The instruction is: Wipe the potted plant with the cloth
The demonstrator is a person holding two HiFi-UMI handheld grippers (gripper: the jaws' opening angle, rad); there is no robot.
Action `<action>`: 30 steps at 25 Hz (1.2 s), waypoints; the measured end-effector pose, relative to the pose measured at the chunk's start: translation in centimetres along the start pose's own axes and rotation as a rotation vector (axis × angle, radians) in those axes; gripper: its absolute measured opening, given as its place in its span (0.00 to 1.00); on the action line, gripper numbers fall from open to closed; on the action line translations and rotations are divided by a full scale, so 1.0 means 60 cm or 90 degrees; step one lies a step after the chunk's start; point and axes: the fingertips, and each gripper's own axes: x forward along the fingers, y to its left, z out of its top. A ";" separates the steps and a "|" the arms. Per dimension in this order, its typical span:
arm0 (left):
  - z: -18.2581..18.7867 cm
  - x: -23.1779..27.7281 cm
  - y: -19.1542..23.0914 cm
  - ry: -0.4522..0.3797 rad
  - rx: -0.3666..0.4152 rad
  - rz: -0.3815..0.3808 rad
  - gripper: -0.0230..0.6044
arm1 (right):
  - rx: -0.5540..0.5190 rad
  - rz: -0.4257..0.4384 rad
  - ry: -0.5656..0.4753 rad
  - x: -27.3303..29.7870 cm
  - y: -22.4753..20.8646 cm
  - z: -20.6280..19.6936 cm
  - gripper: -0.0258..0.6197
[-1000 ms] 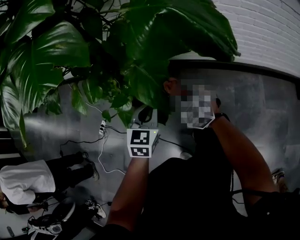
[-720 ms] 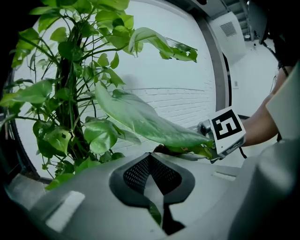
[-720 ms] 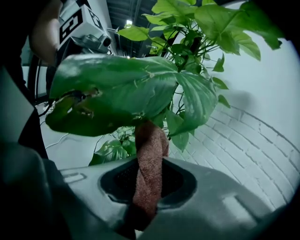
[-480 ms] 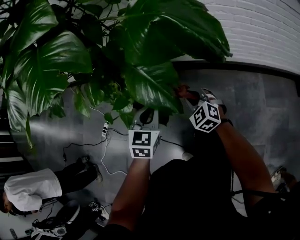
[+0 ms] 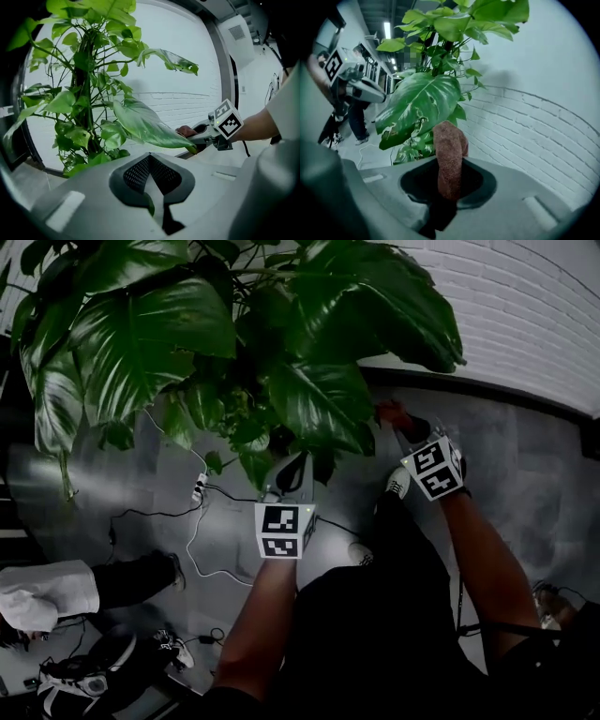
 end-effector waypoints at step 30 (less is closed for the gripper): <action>0.020 -0.146 -0.060 -0.010 -0.124 0.131 0.06 | -0.016 0.215 -0.047 -0.040 0.132 0.062 0.14</action>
